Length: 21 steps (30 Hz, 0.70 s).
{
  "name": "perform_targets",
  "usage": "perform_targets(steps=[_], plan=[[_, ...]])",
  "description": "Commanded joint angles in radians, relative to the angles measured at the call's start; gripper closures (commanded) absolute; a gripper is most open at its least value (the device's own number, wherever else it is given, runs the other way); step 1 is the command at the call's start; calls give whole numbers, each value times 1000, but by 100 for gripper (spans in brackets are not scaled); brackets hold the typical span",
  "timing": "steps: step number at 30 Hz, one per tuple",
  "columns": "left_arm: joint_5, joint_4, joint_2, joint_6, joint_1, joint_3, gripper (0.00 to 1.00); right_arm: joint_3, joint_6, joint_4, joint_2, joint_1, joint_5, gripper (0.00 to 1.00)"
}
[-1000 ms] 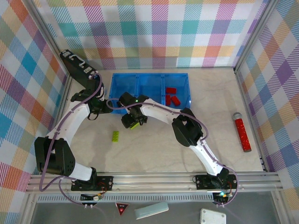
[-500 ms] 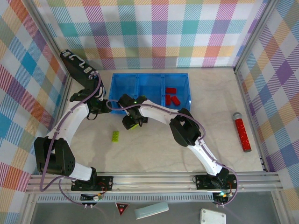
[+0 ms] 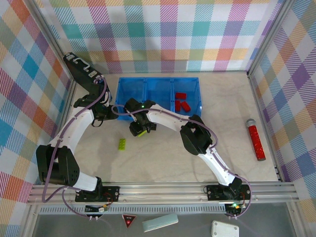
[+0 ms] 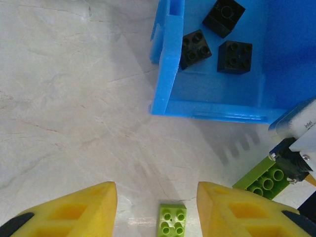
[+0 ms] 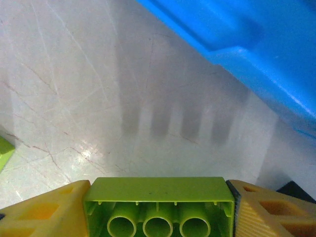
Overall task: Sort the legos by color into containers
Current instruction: Pick up the lego from the center of the table, then place the lego in the container.
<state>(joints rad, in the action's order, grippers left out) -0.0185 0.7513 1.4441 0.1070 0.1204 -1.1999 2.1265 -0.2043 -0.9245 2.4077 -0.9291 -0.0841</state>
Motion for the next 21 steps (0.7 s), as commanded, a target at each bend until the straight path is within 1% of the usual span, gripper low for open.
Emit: perform_targets(steps=[1,8,14,16,21], plan=[[-19,-14,-7,-15,-16,3,54,39,0,-39,-65,-8,34,36],[-20,-18,-12,-15,-20,5,54,89,13,-78,-95,-8,24,36],[-26,-20,-11,-13,-24,5,54,121,41,-109,-115,-5,-34,36],[-28,-20,-13,-13,-24,5,54,124,21,-111,-124,1,-73,37],[-32,-18,-9,-12,-25,3,54,122,-80,-112,-145,34,-80,40]])
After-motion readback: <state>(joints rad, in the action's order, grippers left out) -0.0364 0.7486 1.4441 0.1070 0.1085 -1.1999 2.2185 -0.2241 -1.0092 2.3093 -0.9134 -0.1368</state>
